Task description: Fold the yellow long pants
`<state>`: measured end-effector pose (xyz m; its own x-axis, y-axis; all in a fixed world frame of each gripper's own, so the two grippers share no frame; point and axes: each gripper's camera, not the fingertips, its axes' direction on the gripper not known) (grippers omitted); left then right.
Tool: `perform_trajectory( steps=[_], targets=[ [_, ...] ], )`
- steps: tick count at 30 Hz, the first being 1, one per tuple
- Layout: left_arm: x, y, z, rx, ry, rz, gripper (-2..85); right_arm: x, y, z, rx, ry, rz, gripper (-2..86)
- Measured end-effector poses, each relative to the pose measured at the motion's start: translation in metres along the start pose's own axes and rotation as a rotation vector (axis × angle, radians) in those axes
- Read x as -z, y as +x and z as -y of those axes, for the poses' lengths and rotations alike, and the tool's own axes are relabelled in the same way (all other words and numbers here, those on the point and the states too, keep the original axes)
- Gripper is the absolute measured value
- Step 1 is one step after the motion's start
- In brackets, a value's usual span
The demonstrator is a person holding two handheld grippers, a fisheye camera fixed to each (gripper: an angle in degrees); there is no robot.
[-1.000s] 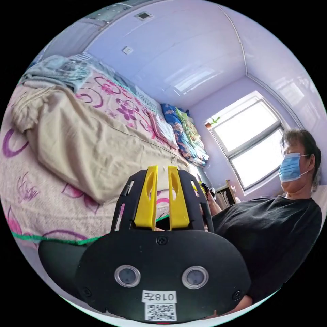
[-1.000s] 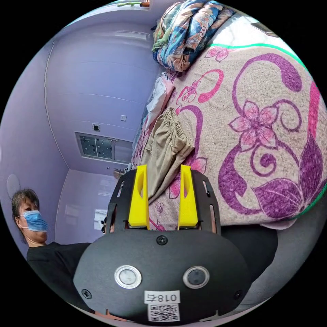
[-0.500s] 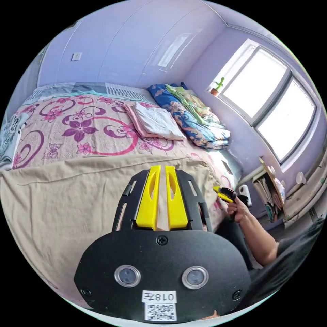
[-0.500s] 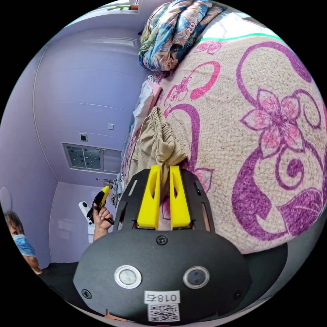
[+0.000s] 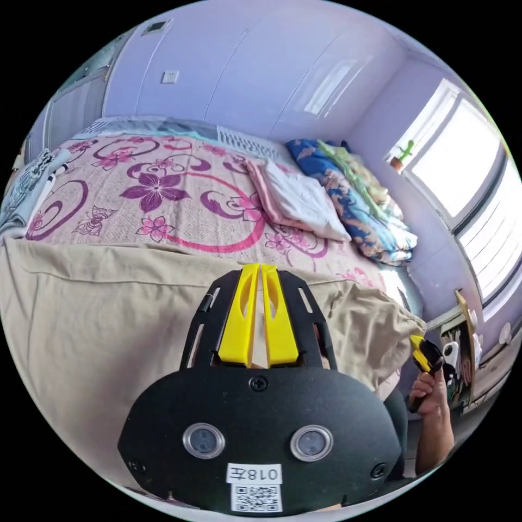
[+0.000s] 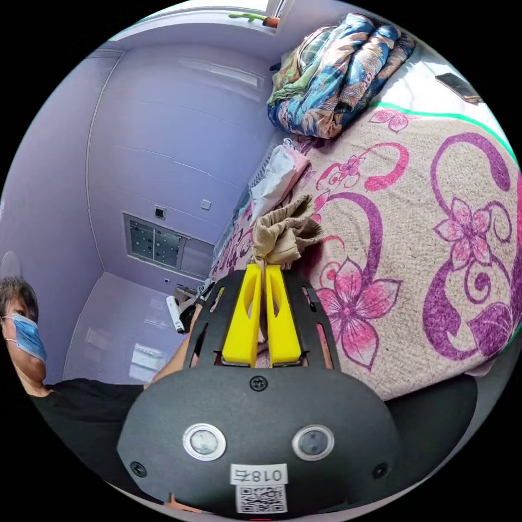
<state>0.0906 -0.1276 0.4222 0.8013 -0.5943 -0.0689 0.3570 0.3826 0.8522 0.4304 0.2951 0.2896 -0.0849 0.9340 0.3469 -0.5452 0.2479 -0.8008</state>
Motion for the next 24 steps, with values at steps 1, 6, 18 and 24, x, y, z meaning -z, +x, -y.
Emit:
perform_trajectory(
  steps=[1,6,18,24],
  targets=[
    [0.026,0.008,-0.031,-0.024,0.023,-0.048,-0.9,-0.005,-0.003,-0.002,0.015,0.0,0.004,0.5],
    [0.05,0.027,-0.15,-0.081,-0.086,-0.133,-0.9,-0.07,-0.059,-0.026,0.238,-0.064,0.041,0.5],
    [0.25,-0.214,-0.213,0.389,0.3,0.009,-1.0,-0.36,-0.215,-0.26,1.03,-0.573,-0.141,0.8],
    [0.266,-0.302,-0.235,0.524,0.284,-0.041,-1.0,-0.444,-0.174,-0.359,1.117,-0.72,-0.323,3.2]
  ],
)
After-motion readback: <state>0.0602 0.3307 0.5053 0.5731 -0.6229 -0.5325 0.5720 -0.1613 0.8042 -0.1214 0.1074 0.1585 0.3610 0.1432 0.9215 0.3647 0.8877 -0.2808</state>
